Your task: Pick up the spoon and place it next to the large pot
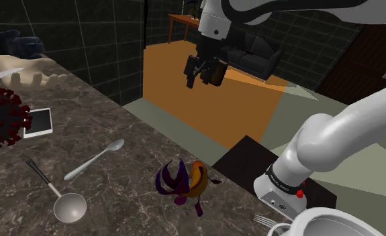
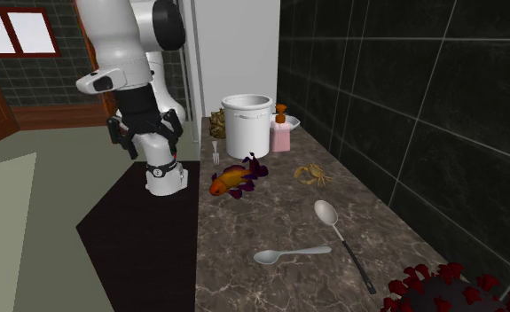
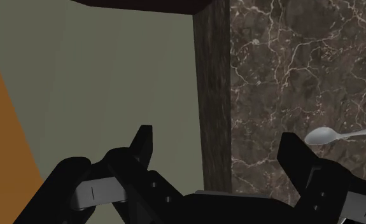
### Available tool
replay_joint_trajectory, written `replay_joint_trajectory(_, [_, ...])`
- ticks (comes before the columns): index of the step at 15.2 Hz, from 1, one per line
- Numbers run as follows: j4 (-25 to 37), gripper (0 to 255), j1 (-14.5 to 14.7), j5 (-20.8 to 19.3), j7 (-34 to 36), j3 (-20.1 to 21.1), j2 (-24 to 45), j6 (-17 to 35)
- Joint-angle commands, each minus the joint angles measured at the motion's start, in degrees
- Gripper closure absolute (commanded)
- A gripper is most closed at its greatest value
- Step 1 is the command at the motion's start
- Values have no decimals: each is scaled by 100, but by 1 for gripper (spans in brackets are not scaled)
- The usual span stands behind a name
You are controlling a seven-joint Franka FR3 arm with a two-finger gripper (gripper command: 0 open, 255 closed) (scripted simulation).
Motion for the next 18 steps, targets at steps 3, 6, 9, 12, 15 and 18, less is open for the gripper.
replay_joint_trajectory(3, [245, 0, 115, -24, 346, 342, 679, 349])
replay_joint_trajectory(6, [516, 0, 201, -113, 633, 584, 1252, 576])
replay_joint_trajectory(9, [842, 0, 300, -264, 939, 797, 1856, 765])
replay_joint_trajectory(12, [1226, 0, 426, -471, 1259, 967, 2489, 909])
replay_joint_trajectory(15, [1670, 0, 591, -719, 1579, 1088, 3143, 999])
replay_joint_trajectory(18, [2178, 0, 804, -982, 1881, 1149, 3813, 1029])
